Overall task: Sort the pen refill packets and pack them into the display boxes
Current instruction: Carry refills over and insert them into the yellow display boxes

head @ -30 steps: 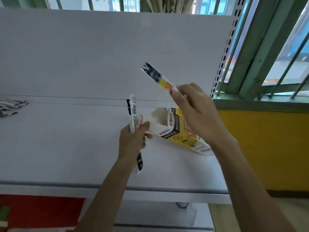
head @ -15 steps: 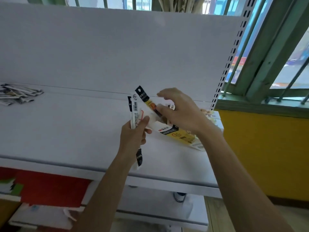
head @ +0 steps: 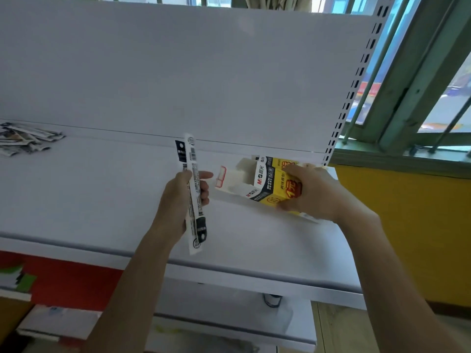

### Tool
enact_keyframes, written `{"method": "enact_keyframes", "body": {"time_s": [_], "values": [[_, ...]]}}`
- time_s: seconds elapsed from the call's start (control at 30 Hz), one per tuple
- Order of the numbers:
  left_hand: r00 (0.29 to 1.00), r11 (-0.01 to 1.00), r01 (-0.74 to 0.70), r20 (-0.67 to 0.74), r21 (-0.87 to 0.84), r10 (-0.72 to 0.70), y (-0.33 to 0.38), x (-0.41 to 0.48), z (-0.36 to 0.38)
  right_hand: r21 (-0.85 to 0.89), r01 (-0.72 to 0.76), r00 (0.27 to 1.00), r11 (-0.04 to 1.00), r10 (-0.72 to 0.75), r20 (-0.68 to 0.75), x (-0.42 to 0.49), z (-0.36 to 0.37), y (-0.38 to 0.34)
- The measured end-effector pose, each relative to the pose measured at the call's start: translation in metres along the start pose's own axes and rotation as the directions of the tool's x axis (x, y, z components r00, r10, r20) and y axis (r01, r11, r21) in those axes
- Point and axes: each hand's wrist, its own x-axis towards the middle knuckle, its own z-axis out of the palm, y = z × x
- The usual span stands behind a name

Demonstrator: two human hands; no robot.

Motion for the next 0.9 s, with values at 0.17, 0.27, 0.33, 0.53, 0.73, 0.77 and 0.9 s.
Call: {"method": "enact_keyframes", "body": {"time_s": [0.17, 0.27, 0.33, 0.53, 0.73, 0.77, 0.9], "values": [[0.972, 0.963, -0.101, -0.181, 0.252, 0.149, 0.009, 0.003, -0.01, -0.014, 0.008, 0.998, 1.0, -0.007, 0.068, -0.002, 0.007, -0.009], [0.983, 0.974, -0.107, -0.125, 0.201, 0.134, 0.01, 0.0, -0.013, 0.005, 0.011, 0.998, 1.0, -0.011, 0.055, 0.002, 0.008, -0.009], [0.99, 0.977, -0.096, -0.082, 0.19, 0.113, 0.01, -0.002, -0.014, 0.024, 0.016, 0.999, 1.0, -0.017, 0.031, 0.004, 0.008, -0.008], [0.951, 0.738, -0.309, 0.193, 0.6, 0.241, 0.008, 0.0, -0.026, 0.028, 0.035, 0.999, 0.999, -0.035, 0.006, 0.006, 0.008, -0.004], [0.908, 0.049, -0.362, 0.34, 0.931, 0.243, 0.018, 0.002, -0.031, -0.03, 0.046, 0.999, 0.998, -0.046, 0.015, 0.004, 0.007, -0.008], [0.903, -0.015, -0.368, 0.361, 0.93, 0.235, 0.019, 0.003, -0.03, -0.053, 0.058, 0.998, 0.997, -0.057, 0.02, 0.004, 0.008, -0.01], [0.846, -0.132, -0.472, 0.489, 0.872, 0.21, 0.017, 0.003, -0.01, -0.13, 0.099, 0.995, 0.987, -0.096, 0.028, 0.004, 0.016, -0.016]]}}
